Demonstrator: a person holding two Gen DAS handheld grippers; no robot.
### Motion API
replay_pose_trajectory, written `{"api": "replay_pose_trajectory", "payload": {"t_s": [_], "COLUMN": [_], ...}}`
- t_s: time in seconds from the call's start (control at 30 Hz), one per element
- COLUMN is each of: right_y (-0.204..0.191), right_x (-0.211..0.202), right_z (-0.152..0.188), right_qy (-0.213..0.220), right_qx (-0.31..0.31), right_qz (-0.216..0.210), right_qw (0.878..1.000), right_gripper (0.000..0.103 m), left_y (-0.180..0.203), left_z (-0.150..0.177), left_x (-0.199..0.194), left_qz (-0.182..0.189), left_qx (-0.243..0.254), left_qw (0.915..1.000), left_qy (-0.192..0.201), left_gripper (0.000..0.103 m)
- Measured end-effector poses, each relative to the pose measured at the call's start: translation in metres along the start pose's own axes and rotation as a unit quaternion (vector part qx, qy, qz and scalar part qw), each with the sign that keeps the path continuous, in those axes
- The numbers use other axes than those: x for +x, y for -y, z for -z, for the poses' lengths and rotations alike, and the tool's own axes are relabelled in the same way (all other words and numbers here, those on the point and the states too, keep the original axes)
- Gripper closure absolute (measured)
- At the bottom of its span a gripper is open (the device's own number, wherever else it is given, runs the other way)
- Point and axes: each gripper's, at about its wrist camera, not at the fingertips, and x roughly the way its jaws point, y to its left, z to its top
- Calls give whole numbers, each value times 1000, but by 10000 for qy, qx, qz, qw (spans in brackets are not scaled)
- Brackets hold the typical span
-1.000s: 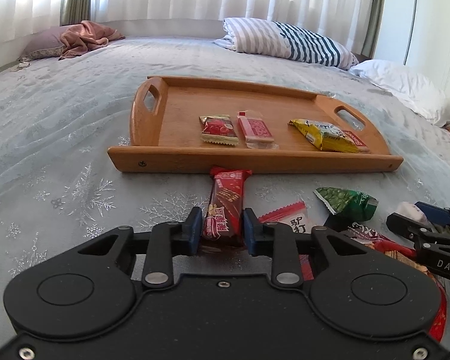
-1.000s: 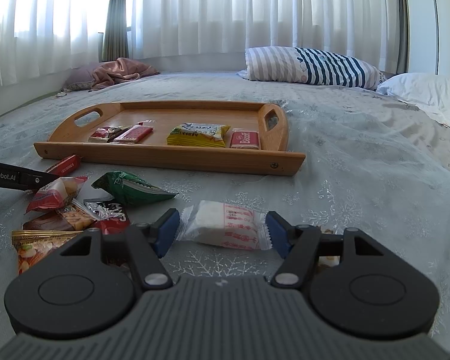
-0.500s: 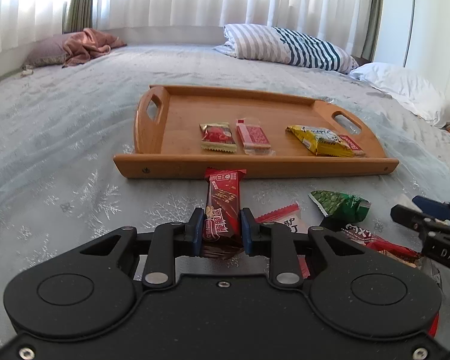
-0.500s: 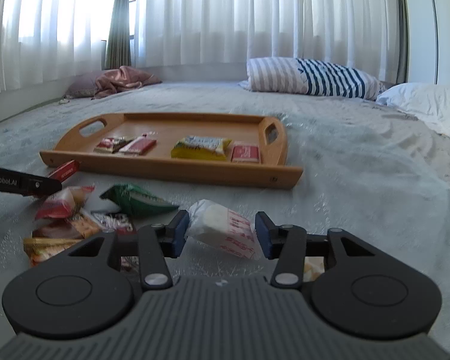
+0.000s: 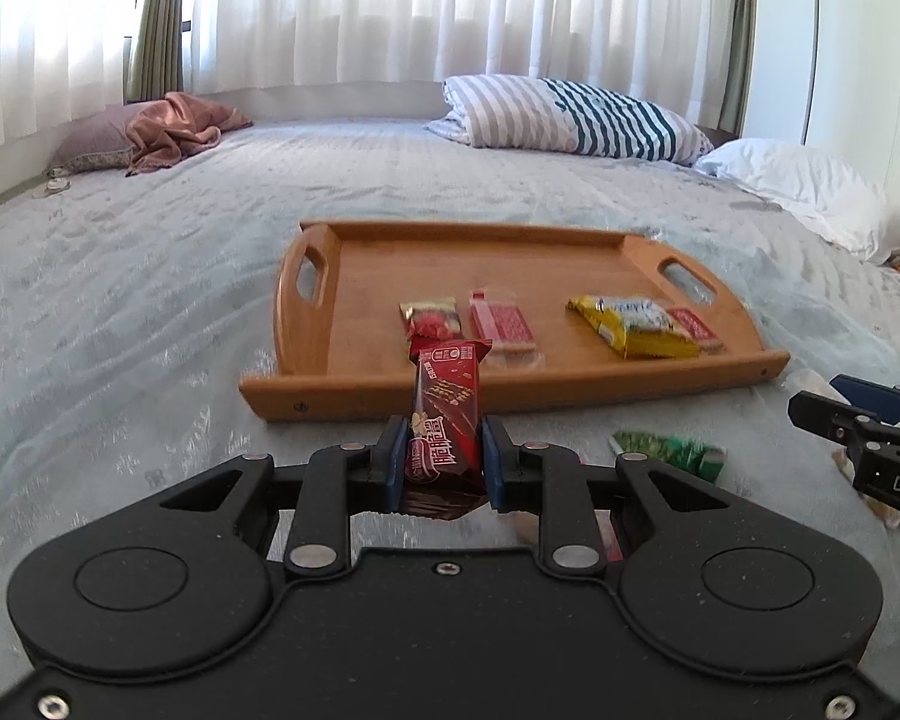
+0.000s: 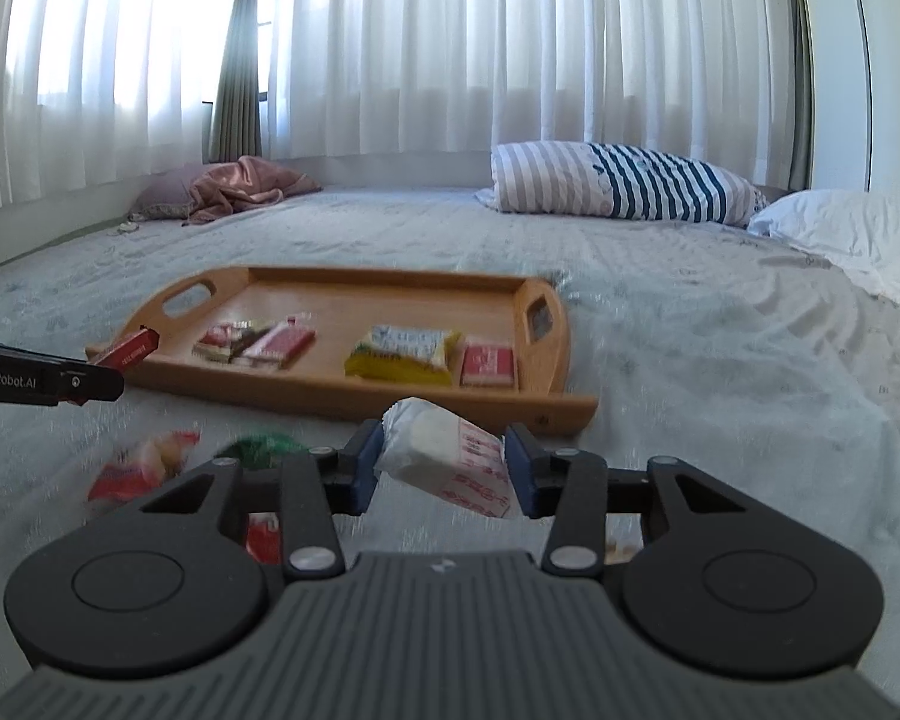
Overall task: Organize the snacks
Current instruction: 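Carry the chocolate bar onto the tray with the left tool while the right tool carries the white packet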
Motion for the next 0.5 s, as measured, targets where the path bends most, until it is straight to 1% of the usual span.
{"api": "replay_pose_trajectory", "payload": {"t_s": [0.2, 0.33, 0.4, 0.5], "right_y": [5, 10, 12, 15], "right_x": [8, 18, 24, 35], "right_z": [-22, -36, -43, -55], "right_qy": [90, 82, 72, 64], "right_qx": [17, 100, 87, 62], "right_qz": [34, 2, 3, 2], "right_qw": [10000, 9999, 9999, 10000], "right_gripper": [55, 55, 55, 55], "left_y": [-4, -10, -13, -17], "left_z": [-20, -33, -39, -50], "left_x": [6, 16, 22, 33], "left_qz": [6, 9, -18, -94], "left_qx": [-35, -142, -175, -101], "left_qw": [10000, 9999, 9998, 9999], "left_qy": [66, 19, 0, 3], "left_gripper": [79, 79, 79, 79]}}
